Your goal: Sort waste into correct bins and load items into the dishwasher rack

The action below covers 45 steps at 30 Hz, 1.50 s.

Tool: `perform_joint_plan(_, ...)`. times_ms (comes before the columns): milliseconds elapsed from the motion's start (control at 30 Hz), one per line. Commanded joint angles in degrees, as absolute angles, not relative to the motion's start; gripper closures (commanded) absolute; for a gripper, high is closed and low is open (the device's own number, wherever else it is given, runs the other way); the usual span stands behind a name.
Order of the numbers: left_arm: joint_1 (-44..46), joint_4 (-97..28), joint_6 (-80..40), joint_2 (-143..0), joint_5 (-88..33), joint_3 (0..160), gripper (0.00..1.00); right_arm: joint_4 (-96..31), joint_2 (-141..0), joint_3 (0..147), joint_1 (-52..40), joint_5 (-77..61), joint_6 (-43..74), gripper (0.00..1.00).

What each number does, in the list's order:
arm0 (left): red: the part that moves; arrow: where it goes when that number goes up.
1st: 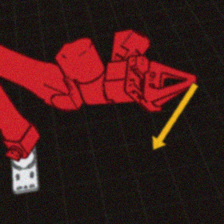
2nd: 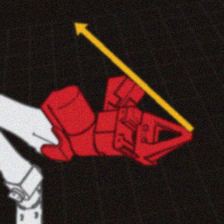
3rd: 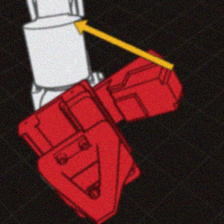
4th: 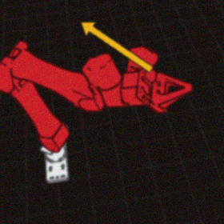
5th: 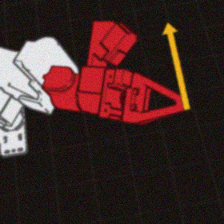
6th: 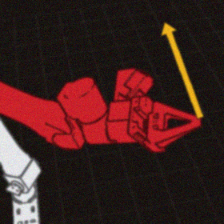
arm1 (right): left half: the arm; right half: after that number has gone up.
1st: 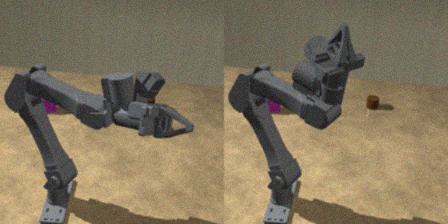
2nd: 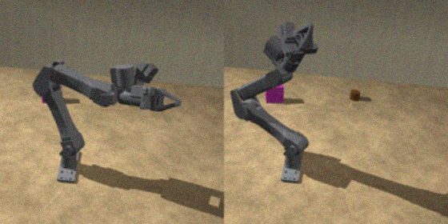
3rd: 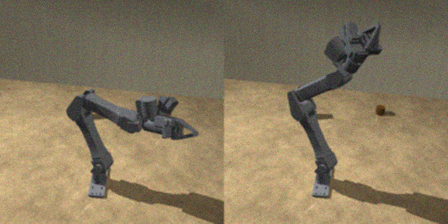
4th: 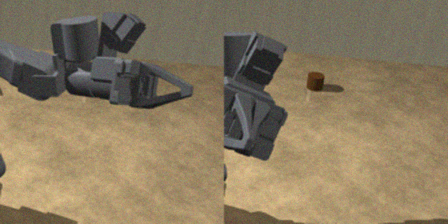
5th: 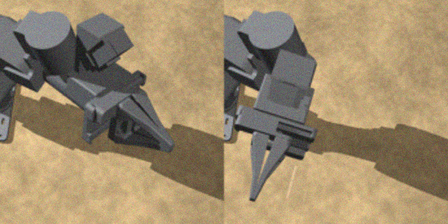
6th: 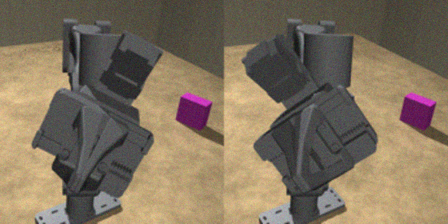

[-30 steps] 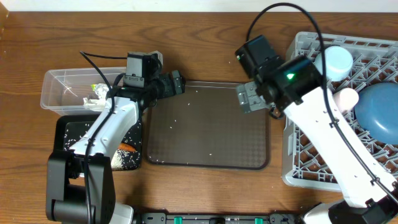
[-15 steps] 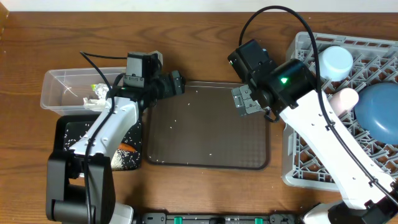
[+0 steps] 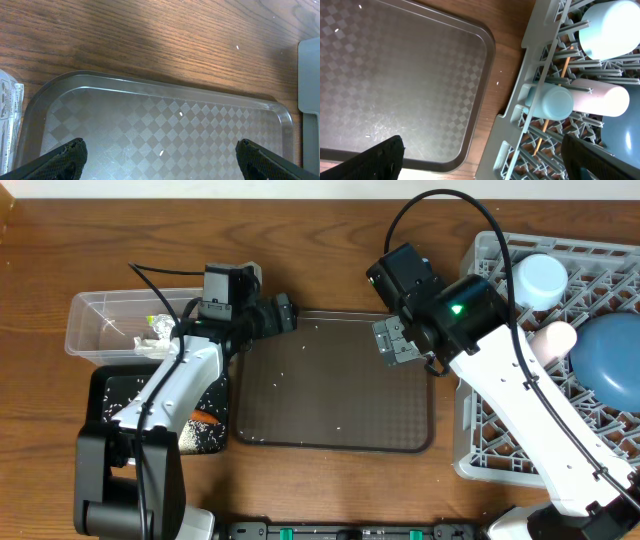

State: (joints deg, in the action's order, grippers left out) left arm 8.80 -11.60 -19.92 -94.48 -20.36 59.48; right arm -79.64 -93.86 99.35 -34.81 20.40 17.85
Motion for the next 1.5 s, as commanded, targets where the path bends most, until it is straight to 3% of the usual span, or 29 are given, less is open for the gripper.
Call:
perform_joint_plan(0, 8.93, -11.53, -20.05, -94.35, -19.81, 59.20, 0.02, -79.66, -93.89, 99.74, -35.33, 21.58, 19.05, 0.01)
perform_joint_plan(767, 8.93, -11.77, -20.03, -94.32, -19.59, 59.20, 0.02, -79.64, -93.89, 99.74, -35.22, 21.43, 19.11, 0.01)
perform_joint_plan(1000, 8.93, -11.77, -20.05, -94.32, -19.59, 59.20, 0.02, -72.97, -93.89, 99.74, -35.16, 15.07, 19.09, 0.01)
perform_joint_plan(1033, 8.93, -11.75, -20.03, -94.32, -19.59, 59.20, 0.02, -72.93, -93.89, 99.74, -34.92, 15.00, 19.35, 0.03)
perform_joint_plan(1067, 8.93, -11.77, -20.05, -94.32, -19.59, 59.20, 0.02, -73.14, -93.89, 99.72, -34.44, 15.03, 19.81, 0.17)
perform_joint_plan(1167, 8.93, -11.75, -20.03, -94.32, -19.59, 59.20, 0.02, -73.73, -93.89, 99.63, -32.49, 15.55, 23.18, 0.42)
perform_joint_plan(1233, 8.93, -11.75, -20.03, -94.32, -19.59, 59.20, 0.02, -73.71, -93.89, 99.48, -30.70, 17.23, 26.44, 0.80)
perform_joint_plan(1267, 8.93, -11.77, -20.03, -94.32, -19.59, 59.20, 0.02, -73.69, -93.89, 99.33, -29.56, 18.26, 28.38, 0.90)
perform_joint_plan(1333, 8.93, -11.77, -20.03, -94.32, -19.59, 59.20, 0.02, -73.60, -93.89, 98.89, -27.14, 19.68, 30.65, 0.99)
perform_joint_plan(1467, 8.93, -11.77, -20.03, -94.32, -19.59, 59.20, 0.02, -72.75, -93.89, 96.64, -22.81, 22.17, 30.61, 0.99)
